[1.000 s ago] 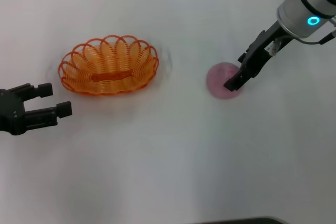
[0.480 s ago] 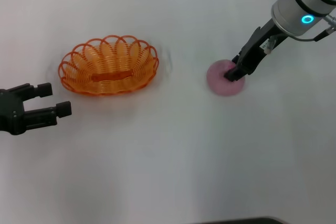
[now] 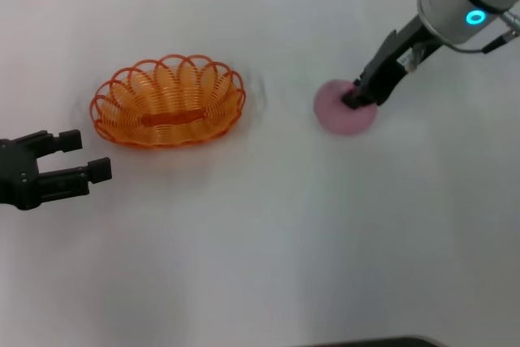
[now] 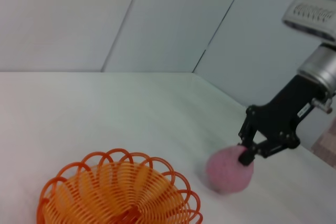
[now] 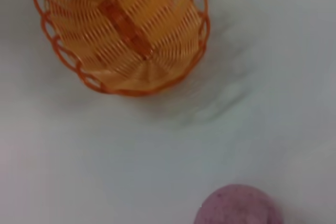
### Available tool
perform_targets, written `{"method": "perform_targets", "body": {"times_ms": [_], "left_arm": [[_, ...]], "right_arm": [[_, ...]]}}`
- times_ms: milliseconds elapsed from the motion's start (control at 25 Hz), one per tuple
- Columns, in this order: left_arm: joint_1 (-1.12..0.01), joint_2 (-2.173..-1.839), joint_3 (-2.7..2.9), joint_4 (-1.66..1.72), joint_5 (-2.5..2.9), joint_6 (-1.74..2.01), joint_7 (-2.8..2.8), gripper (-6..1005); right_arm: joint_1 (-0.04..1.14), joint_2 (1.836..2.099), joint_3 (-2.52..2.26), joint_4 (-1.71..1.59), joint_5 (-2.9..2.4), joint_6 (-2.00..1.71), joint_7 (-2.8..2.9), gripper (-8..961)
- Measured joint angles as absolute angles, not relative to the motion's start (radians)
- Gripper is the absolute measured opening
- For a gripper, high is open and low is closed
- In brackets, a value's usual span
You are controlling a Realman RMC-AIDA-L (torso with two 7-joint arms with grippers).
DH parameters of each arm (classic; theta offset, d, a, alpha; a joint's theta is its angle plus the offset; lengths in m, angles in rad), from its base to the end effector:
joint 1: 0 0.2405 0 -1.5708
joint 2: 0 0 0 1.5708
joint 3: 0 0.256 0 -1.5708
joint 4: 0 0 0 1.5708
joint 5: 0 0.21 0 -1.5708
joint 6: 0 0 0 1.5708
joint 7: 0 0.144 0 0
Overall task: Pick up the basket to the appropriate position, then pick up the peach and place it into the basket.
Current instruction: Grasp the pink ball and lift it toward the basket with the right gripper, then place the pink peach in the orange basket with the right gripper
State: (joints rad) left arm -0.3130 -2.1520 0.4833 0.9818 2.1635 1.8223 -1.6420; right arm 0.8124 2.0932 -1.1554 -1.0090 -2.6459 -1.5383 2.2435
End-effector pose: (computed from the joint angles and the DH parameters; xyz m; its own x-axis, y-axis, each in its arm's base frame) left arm -0.3048 0.2559 0.0415 0.6414 0.5744 0.5085 0.6934 -0.7178 -0.0638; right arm 0.1830 0.3853 -0.0121 0.7969 -0.5344 0.2819 -0.4554 -0.8379 -0.3010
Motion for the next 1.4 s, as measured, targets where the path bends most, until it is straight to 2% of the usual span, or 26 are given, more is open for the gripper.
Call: {"method": "perform_targets", "body": {"times_ms": [120, 440, 840, 1280, 1400], "left_arm": [[-0.313, -2.152, 0.483, 0.982, 2.164, 1.822, -1.643, 893], [-0.313, -2.152, 0.484, 0.982, 2.166, 1.822, -1.643, 893], [-0.318, -2.153, 0.486, 0.981, 2.166, 1.823, -1.644, 893], [-0.327, -2.151, 0.486, 0.954, 2.166, 1.822, -1.644, 893], [-0.329, -2.149, 0.486, 0.955, 2.166, 1.823, -1.644, 893]], "right_arm": [[0.813, 2.092, -1.129, -1.044, -2.618, -1.555, 2.236, 136], [0.818, 2.091, -1.085, -1.089, -2.381, -1.519, 2.171, 134], [0.922, 2.101, -1.406, -0.804, -2.091, -1.094, 2.126, 146], [0.941, 2.103, -1.529, -0.744, -1.992, -1.008, 2.112, 356], [0.928, 2.101, -1.524, -0.754, -1.98, -1.018, 2.112, 469]]}}
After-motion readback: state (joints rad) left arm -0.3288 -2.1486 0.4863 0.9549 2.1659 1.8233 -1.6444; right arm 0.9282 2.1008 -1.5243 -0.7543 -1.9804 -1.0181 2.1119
